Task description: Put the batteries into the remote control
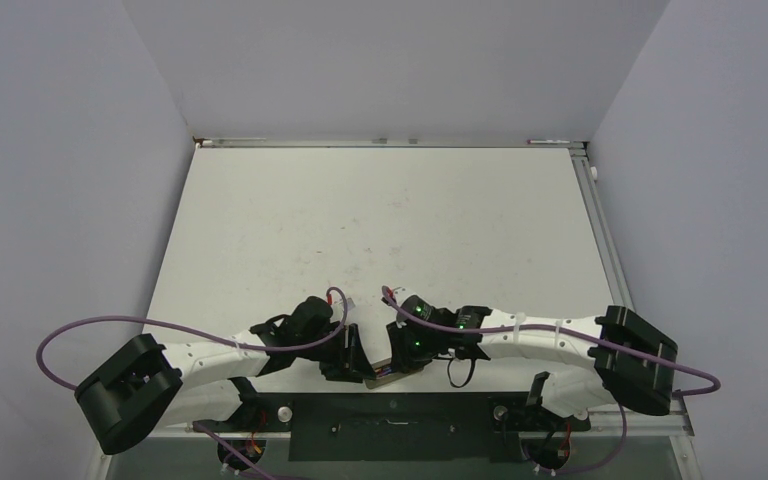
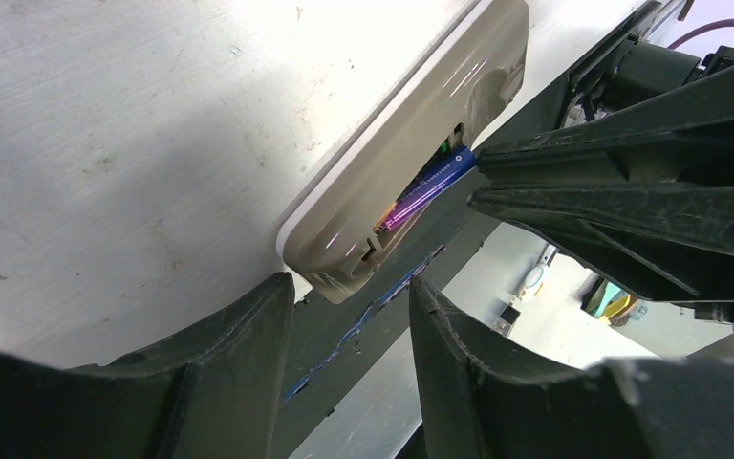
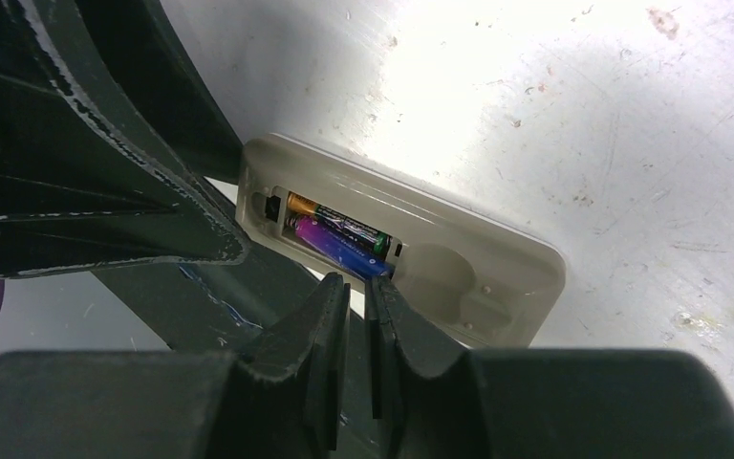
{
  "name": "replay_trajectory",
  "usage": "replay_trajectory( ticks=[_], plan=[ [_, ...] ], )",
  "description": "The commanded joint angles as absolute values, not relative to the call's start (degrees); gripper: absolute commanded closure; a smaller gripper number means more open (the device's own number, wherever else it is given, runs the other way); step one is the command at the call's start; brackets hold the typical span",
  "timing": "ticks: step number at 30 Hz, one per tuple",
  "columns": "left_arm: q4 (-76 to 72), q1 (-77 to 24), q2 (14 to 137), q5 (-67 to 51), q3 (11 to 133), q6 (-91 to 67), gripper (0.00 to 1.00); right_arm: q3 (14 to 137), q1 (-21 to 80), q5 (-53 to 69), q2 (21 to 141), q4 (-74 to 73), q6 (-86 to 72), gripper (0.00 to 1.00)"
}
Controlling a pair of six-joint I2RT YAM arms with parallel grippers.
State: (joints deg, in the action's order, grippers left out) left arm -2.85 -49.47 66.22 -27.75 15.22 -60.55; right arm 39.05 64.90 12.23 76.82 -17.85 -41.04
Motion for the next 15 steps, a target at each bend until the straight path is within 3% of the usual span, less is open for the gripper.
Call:
replay_trajectory(
  ticks=[1, 15],
  plan=[
    [-4.7, -49.7, 66.2, -28.7, 16.5, -59.5, 0.55, 40.9, 65.6, 11.1, 77.8, -16.9, -41.1, 0.85],
    [-4.7, -49.7, 68.0, -28.8, 17.2, -59.0, 0.62, 41.5, 66.2, 11.0, 78.8, -17.1, -40.8, 0.86]
  ],
)
